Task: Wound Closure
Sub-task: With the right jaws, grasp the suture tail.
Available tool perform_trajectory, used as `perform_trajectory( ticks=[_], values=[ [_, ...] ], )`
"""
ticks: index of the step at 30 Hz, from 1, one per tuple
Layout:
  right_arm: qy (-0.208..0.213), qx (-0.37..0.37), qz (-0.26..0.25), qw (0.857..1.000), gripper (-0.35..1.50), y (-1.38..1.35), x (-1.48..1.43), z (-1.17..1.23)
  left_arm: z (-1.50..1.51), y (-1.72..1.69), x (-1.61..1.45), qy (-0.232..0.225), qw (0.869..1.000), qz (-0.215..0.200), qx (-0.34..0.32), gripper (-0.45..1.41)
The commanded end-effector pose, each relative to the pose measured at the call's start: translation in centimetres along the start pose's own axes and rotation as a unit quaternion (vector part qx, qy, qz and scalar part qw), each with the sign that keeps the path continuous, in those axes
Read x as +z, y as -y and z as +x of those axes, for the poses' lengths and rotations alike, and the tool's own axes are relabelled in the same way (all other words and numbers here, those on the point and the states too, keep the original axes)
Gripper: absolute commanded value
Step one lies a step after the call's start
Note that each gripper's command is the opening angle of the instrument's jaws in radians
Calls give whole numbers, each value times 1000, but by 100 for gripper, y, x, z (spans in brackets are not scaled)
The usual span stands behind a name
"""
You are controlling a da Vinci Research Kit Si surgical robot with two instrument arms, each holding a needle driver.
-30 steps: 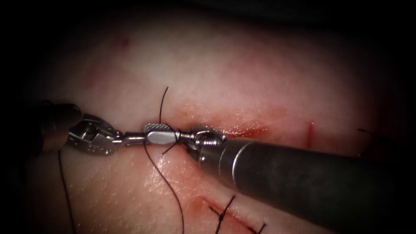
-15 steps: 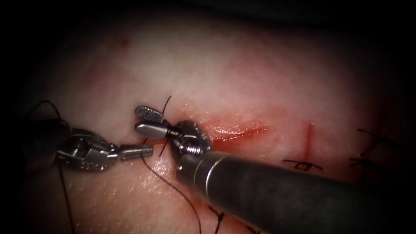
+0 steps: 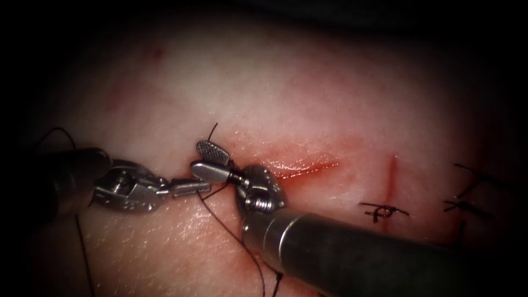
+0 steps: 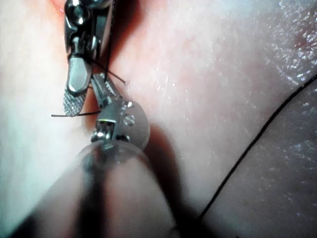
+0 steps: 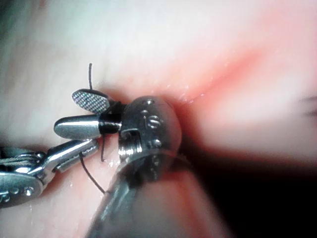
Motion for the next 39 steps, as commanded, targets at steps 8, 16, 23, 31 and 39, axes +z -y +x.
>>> perform_trajectory(
  ticks=[8,16,23,31,39],
  values=[
    [6,12,-32,999,93,-15,2,-10,-7,6,18,-2,1000,-6,-1,-45],
    [1,27,-58,998,103,-23,-4,-3,-8,17,23,-5,1000,-8,-4,-45],
    [-11,30,-75,997,108,-28,-10,0,-10,20,30,-8,1000,-10,-5,-45],
    [-31,60,-87,994,113,-28,-12,-1,-13,24,33,-9,1000,-10,-6,-45],
    [-19,86,-94,992,116,-30,3,-14,-13,24,34,-8,1000,-10,-6,-45]
  ],
)
